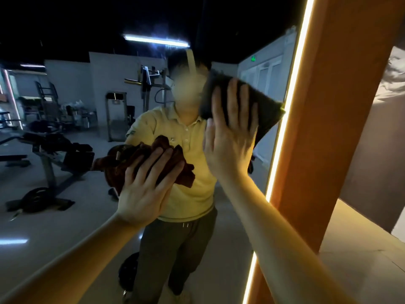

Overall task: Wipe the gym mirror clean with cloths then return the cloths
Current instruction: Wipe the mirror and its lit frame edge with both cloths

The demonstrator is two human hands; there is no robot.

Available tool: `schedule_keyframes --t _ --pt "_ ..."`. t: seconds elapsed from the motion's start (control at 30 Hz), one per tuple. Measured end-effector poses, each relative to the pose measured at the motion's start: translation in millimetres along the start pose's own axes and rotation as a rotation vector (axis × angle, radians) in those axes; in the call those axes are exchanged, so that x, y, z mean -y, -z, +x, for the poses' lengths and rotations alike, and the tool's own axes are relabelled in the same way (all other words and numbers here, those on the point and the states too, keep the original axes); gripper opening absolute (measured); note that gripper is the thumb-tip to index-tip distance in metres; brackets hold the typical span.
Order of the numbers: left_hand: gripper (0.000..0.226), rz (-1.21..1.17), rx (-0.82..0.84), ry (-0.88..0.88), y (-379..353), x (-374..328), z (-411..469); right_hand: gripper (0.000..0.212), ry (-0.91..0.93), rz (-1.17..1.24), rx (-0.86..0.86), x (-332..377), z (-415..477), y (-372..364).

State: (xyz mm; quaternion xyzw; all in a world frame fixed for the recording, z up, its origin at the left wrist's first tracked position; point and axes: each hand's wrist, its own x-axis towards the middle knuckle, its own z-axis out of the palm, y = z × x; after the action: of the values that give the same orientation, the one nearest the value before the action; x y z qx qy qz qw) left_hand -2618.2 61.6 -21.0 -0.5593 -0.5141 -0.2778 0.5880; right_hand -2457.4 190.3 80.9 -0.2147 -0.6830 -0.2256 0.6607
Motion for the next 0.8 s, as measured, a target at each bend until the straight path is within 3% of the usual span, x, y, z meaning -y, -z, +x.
schedule_keyframes --t 0.1,0.23,0.43,0.53,0.63,0.7,0.8 --pt "0.042 -0.121 0.004 0.065 6 5 -4 0.059 0.346 0.0 0.216 -1 -86 13" --pt "0.047 -0.126 0.014 0.159 15 16 -11 0.06 0.529 -0.009 0.412 -41 -124 40" --pt "0.054 -0.09 0.077 0.101 14 16 -16 0.057 0.011 -0.004 0.058 -10 78 12" --pt "0.051 -0.124 0.122 0.06 21 25 -18 0.058 0.117 -0.028 0.052 31 116 0" --pt "0.042 -0.16 0.079 0.187 28 31 -16 0.06 0.407 0.065 0.151 51 61 -11" --pt "0.044 -0.165 0.048 0.316 33 34 -16 0.066 0.494 0.142 0.277 49 -12 -9" --pt "0.044 -0.143 0.093 0.237 37 33 -24 0.066 0.593 0.166 0.491 17 -126 17"
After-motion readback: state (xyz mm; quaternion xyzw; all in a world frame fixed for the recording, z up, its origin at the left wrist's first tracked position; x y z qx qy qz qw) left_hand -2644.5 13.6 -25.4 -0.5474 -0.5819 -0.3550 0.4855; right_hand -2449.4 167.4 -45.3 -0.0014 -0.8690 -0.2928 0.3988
